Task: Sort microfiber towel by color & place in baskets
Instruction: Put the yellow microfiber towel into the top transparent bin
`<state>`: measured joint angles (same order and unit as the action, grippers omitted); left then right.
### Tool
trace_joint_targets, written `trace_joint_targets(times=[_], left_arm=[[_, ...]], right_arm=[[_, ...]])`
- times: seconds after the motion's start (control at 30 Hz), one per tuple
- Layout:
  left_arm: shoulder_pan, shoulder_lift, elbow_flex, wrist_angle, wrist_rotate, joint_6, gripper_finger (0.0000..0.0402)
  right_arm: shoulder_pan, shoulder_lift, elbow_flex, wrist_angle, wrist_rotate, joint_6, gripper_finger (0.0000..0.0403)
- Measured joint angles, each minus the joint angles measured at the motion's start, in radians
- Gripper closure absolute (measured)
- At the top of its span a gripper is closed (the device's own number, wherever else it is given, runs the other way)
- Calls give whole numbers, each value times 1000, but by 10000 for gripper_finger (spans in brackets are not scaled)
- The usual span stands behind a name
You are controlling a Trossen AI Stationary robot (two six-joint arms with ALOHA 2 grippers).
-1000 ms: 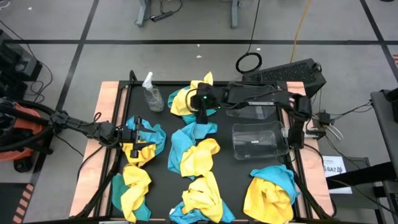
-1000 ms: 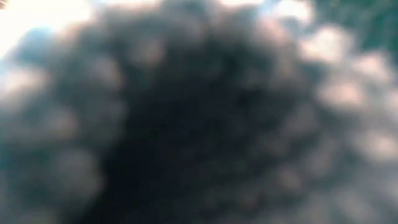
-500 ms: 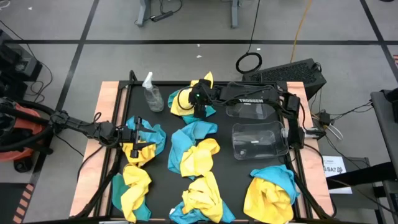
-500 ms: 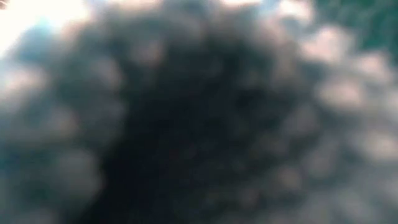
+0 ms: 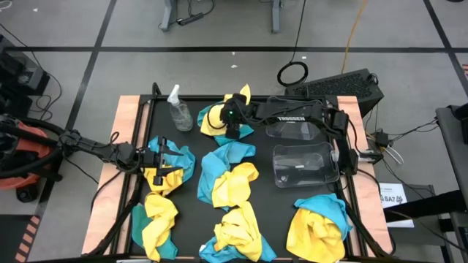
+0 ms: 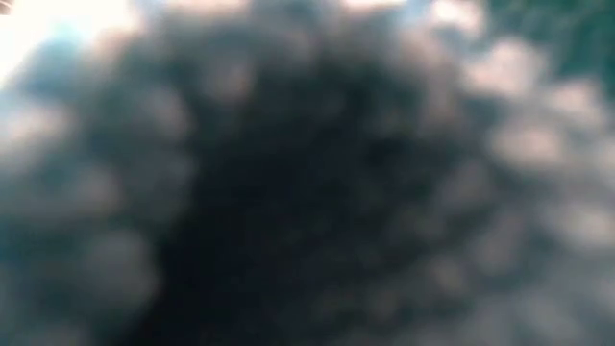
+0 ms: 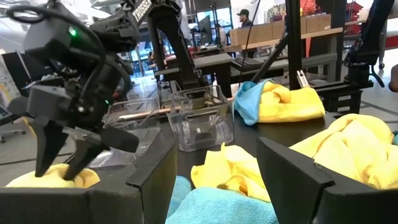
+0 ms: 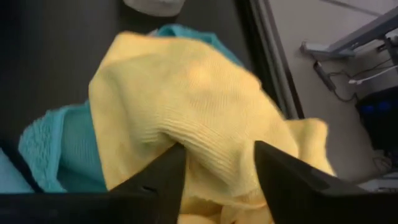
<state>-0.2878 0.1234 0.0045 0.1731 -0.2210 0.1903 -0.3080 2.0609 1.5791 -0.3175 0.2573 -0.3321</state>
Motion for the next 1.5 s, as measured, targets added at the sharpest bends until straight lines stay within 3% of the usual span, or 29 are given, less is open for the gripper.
trace_joint_targets(times=[0.17,0.23,0.5,0.8,0.97,1.2,1.5], left_arm=[[0,0,0,-2,0,0,178],[0,0,0,-2,0,0,178],[0,0,0,-2,0,0,178],[0,1,0,-2,0,0,178],[0,1,0,-2,0,0,178],[0,1,0,-2,0,0,178],[0,1,0,-2,0,0,178]], right_arm=[[-8,0,0,-9,-25,0,367],[-13,0,0,-10,-52,6,391],[15,-52,37,-20,-26,-4,401],[48,-275,193,-91,-13,-51,402],[39,-396,296,-253,62,-58,402],[15,-526,420,-589,88,-1,403],[-60,-591,427,-1082,244,133,403]])
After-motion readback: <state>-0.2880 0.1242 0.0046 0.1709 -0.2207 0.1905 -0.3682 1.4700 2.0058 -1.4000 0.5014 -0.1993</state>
